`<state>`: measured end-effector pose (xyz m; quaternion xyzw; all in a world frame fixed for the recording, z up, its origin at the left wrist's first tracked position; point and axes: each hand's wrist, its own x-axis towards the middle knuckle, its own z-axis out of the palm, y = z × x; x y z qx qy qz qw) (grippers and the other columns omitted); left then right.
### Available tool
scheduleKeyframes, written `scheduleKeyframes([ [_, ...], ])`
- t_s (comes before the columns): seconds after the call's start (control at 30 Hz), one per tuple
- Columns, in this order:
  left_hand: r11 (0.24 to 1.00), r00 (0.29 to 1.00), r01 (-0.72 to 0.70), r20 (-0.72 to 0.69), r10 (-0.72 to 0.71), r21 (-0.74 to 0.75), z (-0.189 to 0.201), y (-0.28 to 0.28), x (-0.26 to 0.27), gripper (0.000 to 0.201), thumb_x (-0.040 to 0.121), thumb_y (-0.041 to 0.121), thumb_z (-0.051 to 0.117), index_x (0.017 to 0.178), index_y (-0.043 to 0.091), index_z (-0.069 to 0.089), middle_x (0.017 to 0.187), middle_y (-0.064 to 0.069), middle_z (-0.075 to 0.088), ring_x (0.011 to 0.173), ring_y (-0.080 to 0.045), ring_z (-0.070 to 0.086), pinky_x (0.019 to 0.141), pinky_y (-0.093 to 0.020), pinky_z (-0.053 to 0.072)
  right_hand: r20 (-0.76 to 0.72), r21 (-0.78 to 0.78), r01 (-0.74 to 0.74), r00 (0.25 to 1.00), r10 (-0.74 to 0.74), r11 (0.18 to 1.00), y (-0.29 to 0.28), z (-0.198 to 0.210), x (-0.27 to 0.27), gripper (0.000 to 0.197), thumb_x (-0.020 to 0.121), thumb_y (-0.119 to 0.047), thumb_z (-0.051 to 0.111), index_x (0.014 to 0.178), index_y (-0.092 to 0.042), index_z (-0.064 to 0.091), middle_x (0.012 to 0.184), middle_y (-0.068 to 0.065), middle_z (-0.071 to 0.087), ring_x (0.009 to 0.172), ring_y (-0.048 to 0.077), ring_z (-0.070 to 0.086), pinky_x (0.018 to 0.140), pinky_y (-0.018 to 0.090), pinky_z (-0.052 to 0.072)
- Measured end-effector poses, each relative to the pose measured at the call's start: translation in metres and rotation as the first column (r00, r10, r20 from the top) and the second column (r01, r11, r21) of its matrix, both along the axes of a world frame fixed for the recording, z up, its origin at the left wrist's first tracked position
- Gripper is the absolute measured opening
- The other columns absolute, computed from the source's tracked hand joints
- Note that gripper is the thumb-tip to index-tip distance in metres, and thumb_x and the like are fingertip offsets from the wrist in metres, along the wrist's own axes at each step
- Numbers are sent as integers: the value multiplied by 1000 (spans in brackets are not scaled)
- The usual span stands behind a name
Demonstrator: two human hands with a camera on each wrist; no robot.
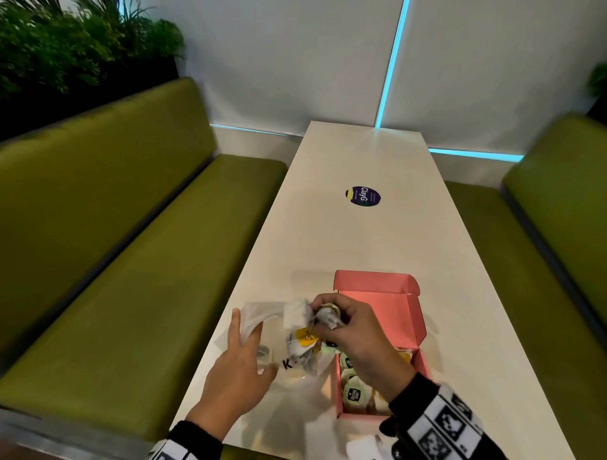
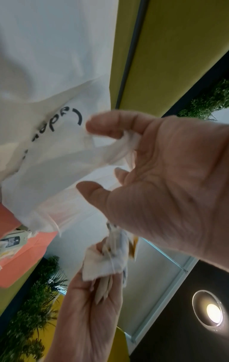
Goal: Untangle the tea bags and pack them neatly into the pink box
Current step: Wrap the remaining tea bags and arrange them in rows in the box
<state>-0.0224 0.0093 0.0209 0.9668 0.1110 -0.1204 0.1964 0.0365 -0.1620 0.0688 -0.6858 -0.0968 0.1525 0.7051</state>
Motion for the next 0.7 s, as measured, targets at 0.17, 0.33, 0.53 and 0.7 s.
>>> scheduleKeyframes([
  [0.17,991,998,58,36,-54,-117,-4,8,-7,39,88,55,52,125,48,46,147,10,-31,146,-23,-6,116,-42,18,-105,134,60,993,-46,989,-23,14,6,35,70,22,63,76,-13,67,70,2,63,62,12,57,54,21,49],
  [0.33,943,821,132,567,69,-305,18,-4,-6,18,83,25,67,74,38,60,145,16,33,139,-5,24,102,-9,21,-151,222,115,985,-83,968,-43,19,7,40,69,22,62,70,-17,69,70,5,64,65,18,58,60,25,51],
  [0.53,266,960,101,165,227,-959,57,-64,13,43,90,63,34,120,37,50,120,7,64,103,-10,64,83,-23,52,-126,262,125,987,-95,957,-53,29,-3,31,69,21,62,82,-8,64,70,3,64,63,15,59,54,22,50],
  [0.7,-448,951,-282,-309,-15,-848,65,-99,23,62,76,66,33,121,32,61,121,-8,65,106,-24,65,83,-47,54,21,-7,102,995,-101,995,-49,22,-14,33,73,7,72,94,-16,59,79,-7,67,71,3,62,61,18,49],
])
